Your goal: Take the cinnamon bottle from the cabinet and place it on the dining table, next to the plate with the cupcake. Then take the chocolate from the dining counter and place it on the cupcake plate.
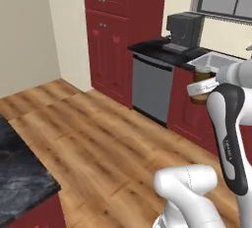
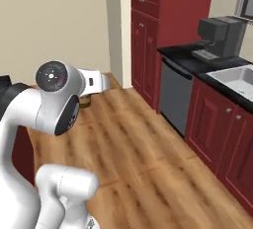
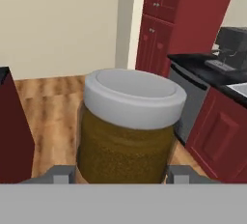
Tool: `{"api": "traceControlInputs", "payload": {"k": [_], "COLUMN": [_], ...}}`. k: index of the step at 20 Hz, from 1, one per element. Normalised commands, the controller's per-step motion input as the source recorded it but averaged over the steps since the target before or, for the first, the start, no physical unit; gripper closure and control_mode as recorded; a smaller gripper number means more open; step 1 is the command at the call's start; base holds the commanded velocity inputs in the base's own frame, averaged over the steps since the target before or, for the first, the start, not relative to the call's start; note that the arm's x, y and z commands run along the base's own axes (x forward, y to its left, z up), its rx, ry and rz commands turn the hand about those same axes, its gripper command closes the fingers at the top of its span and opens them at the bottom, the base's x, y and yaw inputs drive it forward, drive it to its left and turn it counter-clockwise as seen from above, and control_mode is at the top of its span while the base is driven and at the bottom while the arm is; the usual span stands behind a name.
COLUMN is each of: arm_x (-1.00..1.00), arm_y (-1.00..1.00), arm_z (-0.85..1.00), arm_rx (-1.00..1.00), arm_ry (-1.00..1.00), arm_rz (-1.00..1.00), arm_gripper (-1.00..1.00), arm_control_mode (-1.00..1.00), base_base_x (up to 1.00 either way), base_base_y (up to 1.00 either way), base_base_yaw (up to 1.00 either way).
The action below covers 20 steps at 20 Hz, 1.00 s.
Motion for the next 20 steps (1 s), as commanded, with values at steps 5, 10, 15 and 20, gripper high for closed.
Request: {"api": "traceControlInputs", "payload": {"k": [5,10,15,20], "arm_x": [0.0,0.0,0.0,0.0], "arm_y": [0.0,0.0,0.0,0.0], "arm_z": [0.0,0.0,0.0,0.0], "arm_rx": [0.0,0.0,0.0,0.0], "arm_ry": [0.0,0.0,0.0,0.0], "arm_rz": [0.0,0.0,0.0,0.0], "arm_gripper": [1.0,1.0,1.0,1.0], "arm_control_mode": [1.0,1.0,1.0,1.0], "base_base_x": [1.0,1.0,1.0,1.0], "base_base_y": [-0.06,-0.04,-0.34,-0.51], "base_base_yaw": [0.37,0.5,0.54,0.5]}}
